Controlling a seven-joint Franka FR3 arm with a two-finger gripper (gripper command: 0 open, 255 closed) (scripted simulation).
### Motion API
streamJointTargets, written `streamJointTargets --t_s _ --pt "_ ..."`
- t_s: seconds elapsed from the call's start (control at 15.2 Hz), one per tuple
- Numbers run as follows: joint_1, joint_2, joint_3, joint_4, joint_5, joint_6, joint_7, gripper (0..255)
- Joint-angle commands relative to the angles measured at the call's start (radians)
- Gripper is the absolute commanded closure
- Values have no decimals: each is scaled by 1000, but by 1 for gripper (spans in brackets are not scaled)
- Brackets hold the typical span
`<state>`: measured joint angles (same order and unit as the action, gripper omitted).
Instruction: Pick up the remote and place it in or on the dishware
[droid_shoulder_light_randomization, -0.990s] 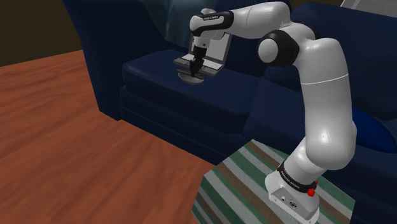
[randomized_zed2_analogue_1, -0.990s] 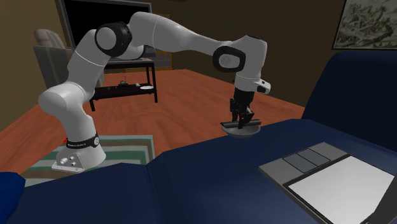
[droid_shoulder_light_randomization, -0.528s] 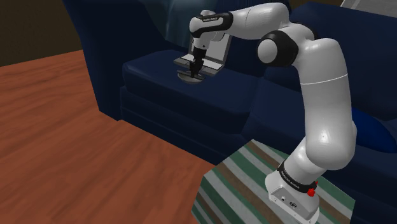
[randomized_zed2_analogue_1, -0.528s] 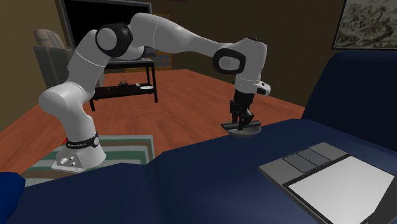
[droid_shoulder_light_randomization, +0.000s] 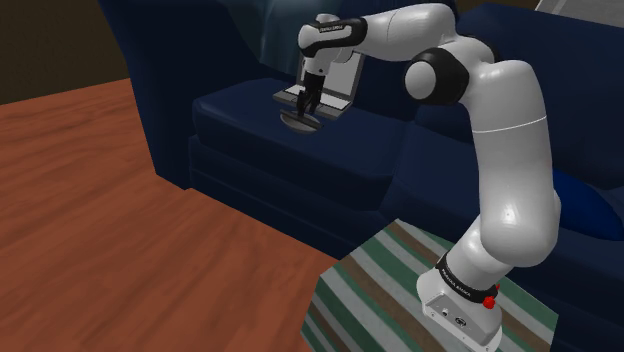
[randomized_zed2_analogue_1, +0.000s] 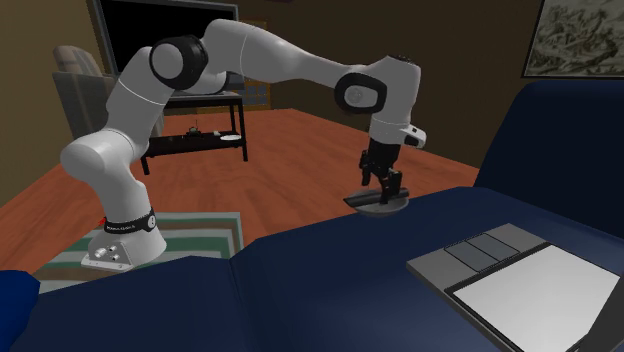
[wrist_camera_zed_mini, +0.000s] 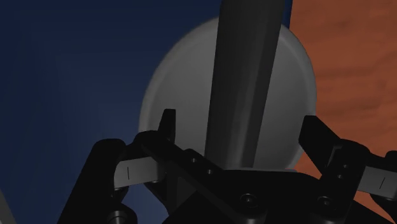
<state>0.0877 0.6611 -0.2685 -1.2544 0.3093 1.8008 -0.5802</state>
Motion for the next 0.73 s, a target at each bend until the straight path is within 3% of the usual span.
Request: streamJointTargets --t_s 0.0,0.13,0.66 --pt "-8 -2 -2 47 -3 -49 6 0" --pt "-20 1 -4 113 -6 -110 12 0" --pt "-20 1 -3 113 -6 -110 12 0"
